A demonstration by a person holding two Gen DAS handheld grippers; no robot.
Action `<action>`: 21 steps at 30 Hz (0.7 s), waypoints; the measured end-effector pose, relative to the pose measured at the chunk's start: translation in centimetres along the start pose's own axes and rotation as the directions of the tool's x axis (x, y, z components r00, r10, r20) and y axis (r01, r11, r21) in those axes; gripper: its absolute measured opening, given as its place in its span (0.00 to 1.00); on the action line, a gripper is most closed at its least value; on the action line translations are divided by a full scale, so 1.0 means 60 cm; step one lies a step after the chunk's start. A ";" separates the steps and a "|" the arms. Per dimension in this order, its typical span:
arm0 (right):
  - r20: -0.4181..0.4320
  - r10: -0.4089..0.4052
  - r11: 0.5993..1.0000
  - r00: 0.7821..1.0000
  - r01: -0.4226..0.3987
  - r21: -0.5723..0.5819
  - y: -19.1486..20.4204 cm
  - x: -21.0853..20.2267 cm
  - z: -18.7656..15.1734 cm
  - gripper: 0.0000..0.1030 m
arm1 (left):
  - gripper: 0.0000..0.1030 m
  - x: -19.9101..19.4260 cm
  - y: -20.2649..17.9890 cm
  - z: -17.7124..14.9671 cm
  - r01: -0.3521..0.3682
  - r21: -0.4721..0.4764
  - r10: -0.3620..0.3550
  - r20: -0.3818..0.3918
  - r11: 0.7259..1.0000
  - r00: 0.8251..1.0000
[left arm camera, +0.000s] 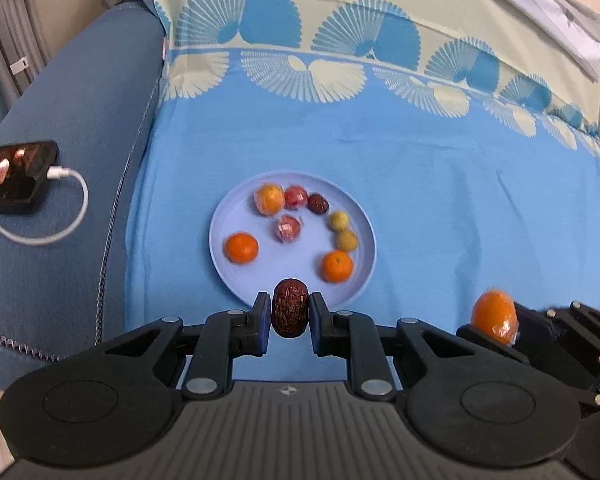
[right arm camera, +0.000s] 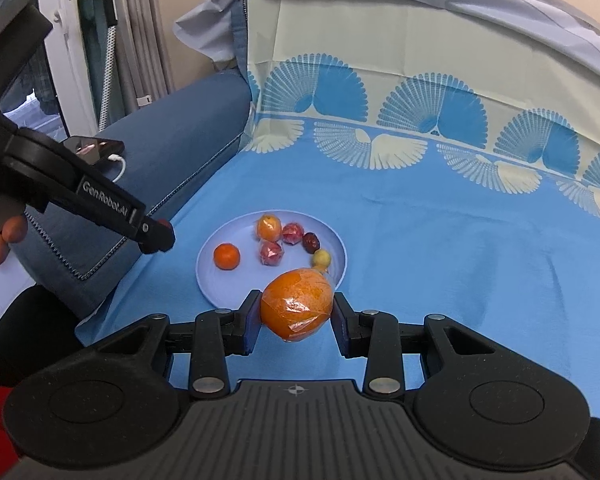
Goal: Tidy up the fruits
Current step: 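Carry the date to the plate with the left tool while the right tool carries the mandarin, then open the left tool over the plate while the right tool releases the mandarin there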
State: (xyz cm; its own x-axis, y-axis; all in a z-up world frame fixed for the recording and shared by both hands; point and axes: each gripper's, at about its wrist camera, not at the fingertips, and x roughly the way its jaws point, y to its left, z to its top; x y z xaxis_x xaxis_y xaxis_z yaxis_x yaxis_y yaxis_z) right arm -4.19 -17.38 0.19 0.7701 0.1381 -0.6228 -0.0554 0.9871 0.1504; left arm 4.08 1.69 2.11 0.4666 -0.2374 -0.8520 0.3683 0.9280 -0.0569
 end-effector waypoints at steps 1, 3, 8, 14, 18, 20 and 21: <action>0.001 -0.001 1.000 1.000 0.001 0.002 -0.001 0.004 0.004 0.37 | 0.21 0.002 0.002 0.005 -0.002 0.000 0.002 0.006 1.000 1.000; 0.000 0.003 1.000 1.000 -0.003 0.008 -0.002 0.017 0.012 0.37 | 0.21 0.006 0.007 0.013 -0.011 -0.001 0.011 0.011 1.000 1.000; -0.008 0.022 1.000 1.000 -0.022 0.006 0.000 0.052 0.027 0.37 | 0.21 0.030 0.021 0.032 -0.023 -0.008 0.023 -0.015 1.000 1.000; -0.041 0.039 0.999 0.998 -0.039 0.007 -0.001 0.103 0.038 0.37 | 0.21 0.071 0.037 0.056 -0.032 -0.030 0.030 -0.045 0.999 0.999; -0.057 0.043 0.999 0.997 -0.043 0.007 -0.005 0.139 0.040 0.37 | 0.21 0.100 0.048 0.072 -0.050 -0.044 0.047 -0.058 0.998 0.997; -0.066 0.042 0.999 0.997 -0.042 -0.006 -0.005 0.160 0.041 0.37 | 0.21 0.117 0.052 0.080 -0.054 -0.047 0.050 -0.065 0.997 0.997; -0.075 0.045 0.999 0.996 -0.045 -0.008 -0.005 0.171 0.042 0.37 | 0.21 0.128 0.053 0.084 -0.060 -0.047 0.056 -0.072 0.997 0.996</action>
State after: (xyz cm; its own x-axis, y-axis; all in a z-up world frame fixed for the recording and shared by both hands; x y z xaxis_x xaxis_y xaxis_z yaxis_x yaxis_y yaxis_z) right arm 5.33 -16.46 -4.34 0.7173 0.1878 -0.6710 -0.0957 0.9804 0.1720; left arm 12.87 1.40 -2.00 0.4278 -0.1635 -0.8890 0.3012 0.9531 -0.0304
